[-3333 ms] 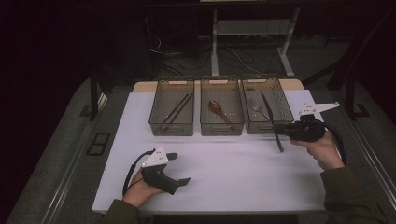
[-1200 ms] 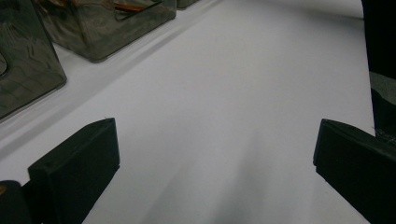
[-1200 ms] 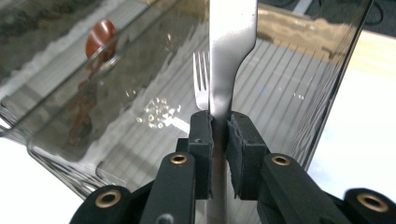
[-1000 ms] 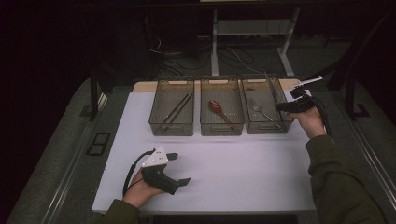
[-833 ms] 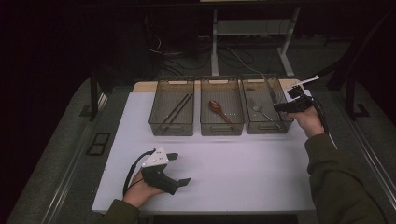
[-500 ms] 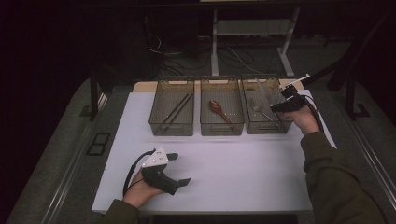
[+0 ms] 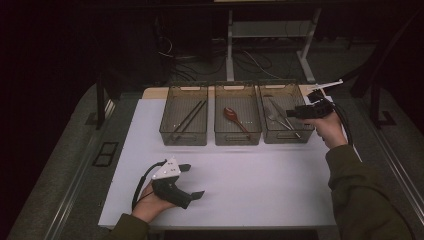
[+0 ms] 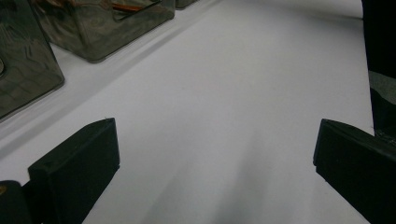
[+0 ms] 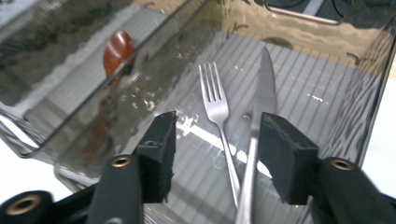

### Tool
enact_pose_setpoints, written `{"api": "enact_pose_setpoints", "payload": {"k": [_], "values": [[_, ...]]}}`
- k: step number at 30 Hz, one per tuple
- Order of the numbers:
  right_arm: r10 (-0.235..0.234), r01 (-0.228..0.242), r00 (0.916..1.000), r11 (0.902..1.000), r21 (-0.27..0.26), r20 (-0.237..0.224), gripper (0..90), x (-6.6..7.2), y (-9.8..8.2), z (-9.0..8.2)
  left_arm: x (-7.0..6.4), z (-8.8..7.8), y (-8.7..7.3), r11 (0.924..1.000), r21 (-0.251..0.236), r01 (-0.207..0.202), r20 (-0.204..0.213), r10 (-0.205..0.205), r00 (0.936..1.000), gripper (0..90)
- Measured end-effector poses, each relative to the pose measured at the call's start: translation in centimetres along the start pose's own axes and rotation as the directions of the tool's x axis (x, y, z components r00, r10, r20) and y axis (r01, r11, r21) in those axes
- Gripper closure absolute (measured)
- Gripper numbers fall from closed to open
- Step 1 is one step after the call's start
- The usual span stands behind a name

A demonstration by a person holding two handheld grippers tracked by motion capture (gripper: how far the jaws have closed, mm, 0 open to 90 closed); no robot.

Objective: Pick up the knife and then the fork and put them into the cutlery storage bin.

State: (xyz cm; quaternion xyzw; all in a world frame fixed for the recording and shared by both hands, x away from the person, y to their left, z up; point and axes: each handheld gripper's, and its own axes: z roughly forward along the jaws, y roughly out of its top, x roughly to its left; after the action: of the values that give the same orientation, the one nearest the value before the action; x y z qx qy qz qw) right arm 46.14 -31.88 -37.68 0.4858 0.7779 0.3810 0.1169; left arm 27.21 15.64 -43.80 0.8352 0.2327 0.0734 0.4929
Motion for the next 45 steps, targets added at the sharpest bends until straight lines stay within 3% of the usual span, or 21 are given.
{"api": "enact_pose_setpoints", "payload": {"k": [14,21,30,38,45], "values": [[-0.024,0.016,0.9982,0.9909,-0.134,-0.056,35.2,0.9,-1.3,-1.9,0.2,0.0,0.0,0.9999,0.0,0.015,-0.008,-0.015,0.9999,0.0],[-0.039,0.03,0.9978,0.9874,-0.155,-0.054,32.7,1.5,-2.0,-2.4,0.2,-0.2,-0.1,0.9996,-0.003,0.027,-0.014,-0.027,0.9995,0.0],[-0.097,0.083,0.9926,0.9811,-0.175,-0.072,28.5,3.6,-3.9,-2.6,0.1,-0.5,-0.4,0.9993,-0.006,0.037,-0.019,-0.037,0.9991,0.0],[-0.151,0.126,0.9836,0.966,-0.226,-0.099,26.4,5.6,-5.8,-3.7,0.0,-0.5,-0.3,0.9996,-0.004,0.029,-0.016,-0.029,0.9995,0.0],[-0.155,0.124,0.9812,0.9623,-0.242,-0.115,22.8,6.7,-7.8,-4.4,-0.1,-0.5,-0.3,0.9998,-0.002,0.021,-0.015,-0.021,0.9997,0.0]]}}
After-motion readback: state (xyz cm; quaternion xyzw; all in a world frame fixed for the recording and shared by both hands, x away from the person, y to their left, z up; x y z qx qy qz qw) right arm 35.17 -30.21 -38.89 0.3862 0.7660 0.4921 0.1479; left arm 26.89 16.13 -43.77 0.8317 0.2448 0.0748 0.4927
